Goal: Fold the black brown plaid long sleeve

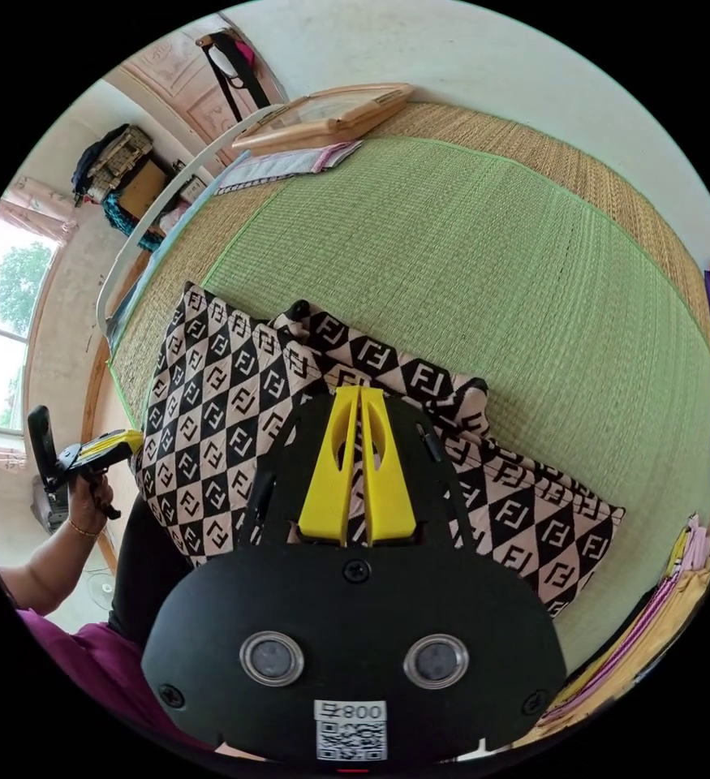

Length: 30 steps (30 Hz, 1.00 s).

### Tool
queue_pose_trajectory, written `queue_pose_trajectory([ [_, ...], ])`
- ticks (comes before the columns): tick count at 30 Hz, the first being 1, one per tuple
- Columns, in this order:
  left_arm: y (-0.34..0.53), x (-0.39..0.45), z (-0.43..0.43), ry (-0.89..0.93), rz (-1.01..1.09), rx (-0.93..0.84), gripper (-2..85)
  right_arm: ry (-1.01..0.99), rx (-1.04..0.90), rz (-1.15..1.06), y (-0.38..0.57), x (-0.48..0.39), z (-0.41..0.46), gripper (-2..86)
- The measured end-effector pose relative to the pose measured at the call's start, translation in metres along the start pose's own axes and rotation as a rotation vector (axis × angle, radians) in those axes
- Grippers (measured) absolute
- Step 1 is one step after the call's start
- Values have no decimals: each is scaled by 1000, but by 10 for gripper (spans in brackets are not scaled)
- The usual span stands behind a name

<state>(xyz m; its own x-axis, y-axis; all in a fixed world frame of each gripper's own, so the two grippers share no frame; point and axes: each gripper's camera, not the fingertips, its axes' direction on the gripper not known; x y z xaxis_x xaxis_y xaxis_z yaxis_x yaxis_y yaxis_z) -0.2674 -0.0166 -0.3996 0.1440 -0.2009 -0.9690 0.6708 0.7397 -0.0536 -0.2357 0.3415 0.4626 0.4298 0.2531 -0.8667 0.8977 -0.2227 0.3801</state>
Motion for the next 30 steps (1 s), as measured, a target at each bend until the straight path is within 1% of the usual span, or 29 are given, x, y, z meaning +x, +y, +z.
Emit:
queue_pose_trajectory([
  [3,17,-9,-24,16,-10,27,12,-12,41,11,29,11,-19,1],
  [5,31,-17,-36,47,-20,42,24,-58,75,32,63,25,-33,1],
  [9,58,-43,-46,122,-101,37,59,-135,102,86,128,49,-47,1],
  [13,69,-56,-38,159,-138,1,73,-233,110,185,211,82,-51,2],
  [16,70,-60,-33,199,-157,-9,71,-258,111,280,269,107,-54,4],
  [21,71,-64,-41,219,-163,0,57,-321,206,423,365,152,-71,20],
  [23,71,-64,-46,222,-163,1,53,-339,227,477,408,171,-68,45],
  [26,69,-61,-52,212,-156,2,49,-353,223,517,446,182,-52,72],
  [30,65,-56,-60,191,-145,0,44,-359,188,536,468,190,-20,80],
])
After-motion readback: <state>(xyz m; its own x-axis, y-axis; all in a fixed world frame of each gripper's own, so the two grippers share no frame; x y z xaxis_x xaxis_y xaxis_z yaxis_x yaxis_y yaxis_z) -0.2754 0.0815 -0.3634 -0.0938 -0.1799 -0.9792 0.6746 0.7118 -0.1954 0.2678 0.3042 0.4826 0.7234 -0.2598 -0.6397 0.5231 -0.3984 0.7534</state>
